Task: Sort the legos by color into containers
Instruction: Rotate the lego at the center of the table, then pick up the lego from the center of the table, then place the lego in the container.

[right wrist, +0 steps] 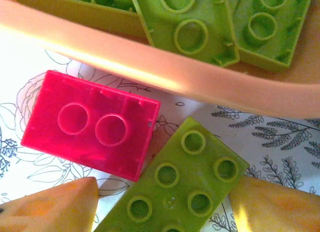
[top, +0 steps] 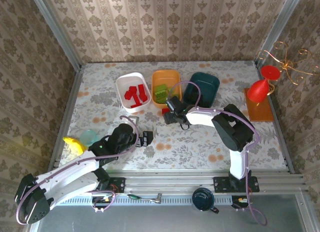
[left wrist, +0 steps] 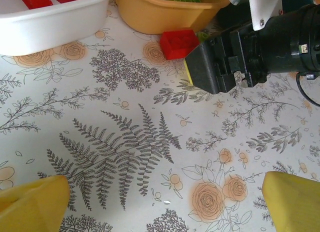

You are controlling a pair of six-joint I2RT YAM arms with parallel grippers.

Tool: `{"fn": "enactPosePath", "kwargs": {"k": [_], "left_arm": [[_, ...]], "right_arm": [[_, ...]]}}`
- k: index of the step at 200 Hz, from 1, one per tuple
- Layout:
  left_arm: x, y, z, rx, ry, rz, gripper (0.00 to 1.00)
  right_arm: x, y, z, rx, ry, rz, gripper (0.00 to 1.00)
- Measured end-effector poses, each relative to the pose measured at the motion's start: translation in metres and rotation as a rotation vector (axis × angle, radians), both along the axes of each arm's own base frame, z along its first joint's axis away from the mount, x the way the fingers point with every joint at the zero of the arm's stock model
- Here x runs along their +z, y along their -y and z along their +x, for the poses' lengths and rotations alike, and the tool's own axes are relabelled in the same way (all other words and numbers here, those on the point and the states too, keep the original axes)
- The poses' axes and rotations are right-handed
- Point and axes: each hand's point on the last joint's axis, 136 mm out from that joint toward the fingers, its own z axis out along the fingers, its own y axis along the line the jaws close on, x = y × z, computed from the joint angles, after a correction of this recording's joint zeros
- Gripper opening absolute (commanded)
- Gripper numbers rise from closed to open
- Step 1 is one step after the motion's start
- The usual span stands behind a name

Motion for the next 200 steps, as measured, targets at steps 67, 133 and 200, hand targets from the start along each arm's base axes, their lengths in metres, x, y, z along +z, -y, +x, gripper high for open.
{"fn": "enactPosePath", "kwargs": {"k": [67, 133, 200], "left_arm": [[-0.001, 0.000, -0.001, -0.003, -0.003, 0.000, 1.00], [-0.002, -0.005, 0.004, 0.021, -0.006, 0.001, 1.00], [0.007, -0.014, 0.000, 0.031, 0.009, -0.012, 1.00]], "right_arm": [[0.001, 0.020, -0.026, -0.018, -0.001, 0.022, 0.31], [0.064, 0.013, -0.051, 0.035, 0.066, 0.124, 0.25], [0.141, -0.038, 0.042, 0.013, 0.200, 0.251, 0.29]]}}
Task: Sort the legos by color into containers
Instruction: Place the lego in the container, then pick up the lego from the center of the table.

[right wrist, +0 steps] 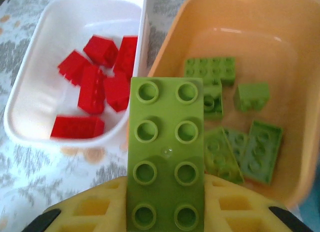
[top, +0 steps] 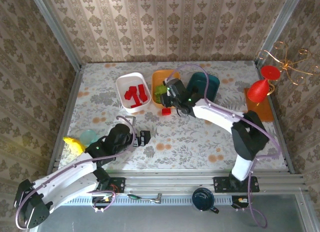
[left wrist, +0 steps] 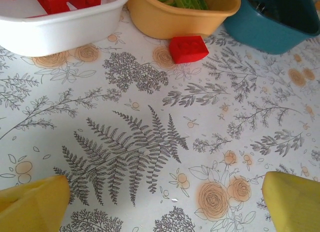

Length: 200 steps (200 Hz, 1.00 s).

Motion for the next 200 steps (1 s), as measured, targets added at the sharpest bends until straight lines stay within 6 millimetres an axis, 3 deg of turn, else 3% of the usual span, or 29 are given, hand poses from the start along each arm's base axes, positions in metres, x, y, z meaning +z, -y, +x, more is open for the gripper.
{"fn": "enactPosePath", "kwargs": {"k": [16, 34, 57, 81, 100, 139, 161, 179, 200], "left_arm": [[0.004, -0.002, -0.001, 0.002, 0.002, -0.001, 1.00], [0.005, -0.003, 0.000, 0.008, -0.005, 0.008, 1.00], [0.002, -0.001, 0.003, 0.010, -0.029, 0.036, 1.00], [-0.002, 0.000, 0.004, 0.010, -0.043, 0.052, 1.00], [0.000, -0.001, 0.004, 0.016, -0.034, 0.049, 1.00], [0.016, -0.006, 0.005, 0.029, 0.018, 0.018, 1.00], [0.023, -0.009, 0.004, 0.036, 0.040, 0.006, 1.00], [0.026, -0.011, 0.004, 0.041, 0.050, 0.001, 1.00], [0.026, -0.011, 0.004, 0.041, 0.052, -0.002, 1.00]], "right_arm": [[-0.012, -0.002, 0.024, -0.025, -0.020, -0.012, 0.39], [-0.025, -0.001, 0.045, -0.054, -0.047, -0.029, 0.74], [-0.029, -0.002, 0.067, -0.078, -0.056, -0.036, 0.85], [-0.025, 0.000, 0.066, -0.083, -0.051, -0.043, 0.94], [-0.024, 0.003, 0.048, -0.082, -0.052, -0.042, 0.96], [-0.029, 0.011, -0.022, -0.046, -0.061, -0.044, 0.96], [-0.043, 0.009, -0.053, -0.026, -0.070, -0.031, 0.97], [-0.065, 0.011, -0.065, -0.033, -0.104, -0.036, 0.97], [-0.090, 0.015, -0.065, -0.062, -0.142, -0.059, 0.97]]}}
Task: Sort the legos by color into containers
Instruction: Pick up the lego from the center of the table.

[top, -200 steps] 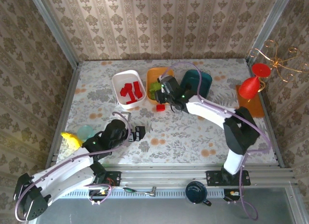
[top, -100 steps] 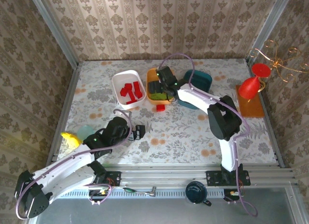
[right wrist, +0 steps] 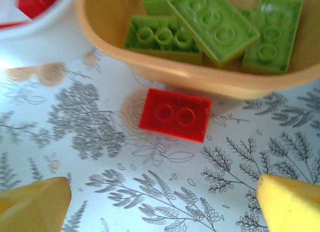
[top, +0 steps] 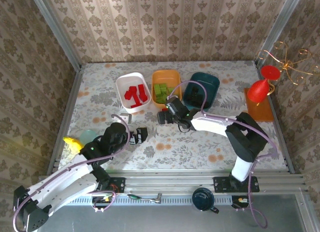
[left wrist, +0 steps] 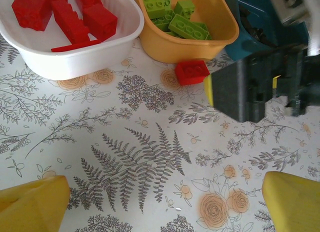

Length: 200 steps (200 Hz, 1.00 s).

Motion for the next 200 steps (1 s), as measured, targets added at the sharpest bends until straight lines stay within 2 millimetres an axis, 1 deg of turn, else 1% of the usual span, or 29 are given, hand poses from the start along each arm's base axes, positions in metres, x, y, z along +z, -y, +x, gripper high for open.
{"fn": "enactPosePath", "kwargs": {"k": [25, 41, 53, 72, 95, 112, 128, 166, 182, 200], "left_arm": [[-0.001, -0.001, -0.001, 0.000, -0.002, 0.002, 1.00], [0.000, -0.001, -0.001, 0.000, 0.000, -0.001, 1.00], [-0.001, -0.002, -0.001, 0.001, 0.001, -0.002, 1.00], [-0.003, -0.003, -0.002, 0.002, 0.001, 0.000, 1.00], [-0.005, -0.004, -0.003, 0.002, 0.001, 0.000, 1.00], [-0.006, -0.004, -0.003, 0.002, 0.000, 0.002, 1.00], [-0.007, -0.005, -0.004, 0.002, -0.004, 0.006, 1.00], [-0.007, -0.006, -0.003, 0.008, -0.003, 0.005, 1.00], [-0.008, -0.006, -0.003, 0.009, -0.005, 0.007, 1.00], [-0.010, -0.007, -0.003, 0.009, -0.009, 0.012, 1.00]], "right_arm": [[-0.032, 0.000, 0.003, -0.016, -0.042, -0.037, 0.97], [-0.044, -0.001, 0.005, -0.020, -0.058, -0.053, 0.96], [-0.044, -0.002, 0.009, -0.031, -0.050, -0.056, 0.95], [-0.039, -0.010, 0.019, -0.038, -0.032, -0.042, 0.92], [-0.040, -0.017, 0.029, -0.049, -0.017, -0.032, 0.84], [-0.045, -0.016, 0.033, -0.066, -0.014, -0.043, 0.77], [-0.044, -0.015, 0.034, -0.076, -0.009, -0.042, 0.71], [-0.045, -0.013, 0.036, -0.085, -0.003, -0.044, 0.50], [-0.044, -0.014, 0.036, -0.080, 0.006, -0.036, 0.46], [-0.044, -0.011, 0.029, -0.072, 0.005, -0.033, 0.43]]}}
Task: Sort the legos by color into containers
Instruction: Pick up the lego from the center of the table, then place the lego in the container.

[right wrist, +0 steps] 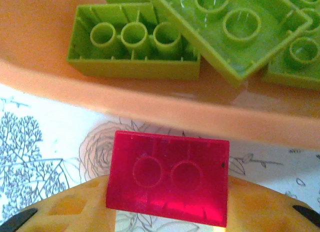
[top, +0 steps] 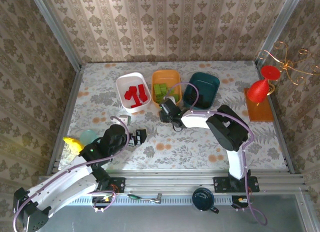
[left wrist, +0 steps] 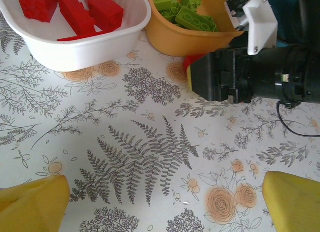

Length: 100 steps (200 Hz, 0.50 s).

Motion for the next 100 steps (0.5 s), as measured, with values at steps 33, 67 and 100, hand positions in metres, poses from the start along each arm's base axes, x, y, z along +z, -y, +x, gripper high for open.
{"fn": "enactPosePath", "kwargs": {"k": [33, 67, 100], "left_arm": [[0.005, -0.003, 0.000, 0.009, 0.019, -0.011, 1.00], [0.011, -0.017, -0.002, 0.049, 0.045, -0.001, 1.00], [0.017, -0.032, -0.006, 0.088, 0.074, 0.003, 1.00]], "right_arm": [[0.012, 0.002, -0.024, 0.056, -0.004, 0.005, 0.40], [0.061, -0.039, -0.037, 0.188, 0.048, 0.089, 0.40], [0.117, -0.090, -0.012, 0.257, 0.129, 0.198, 0.41]]}}
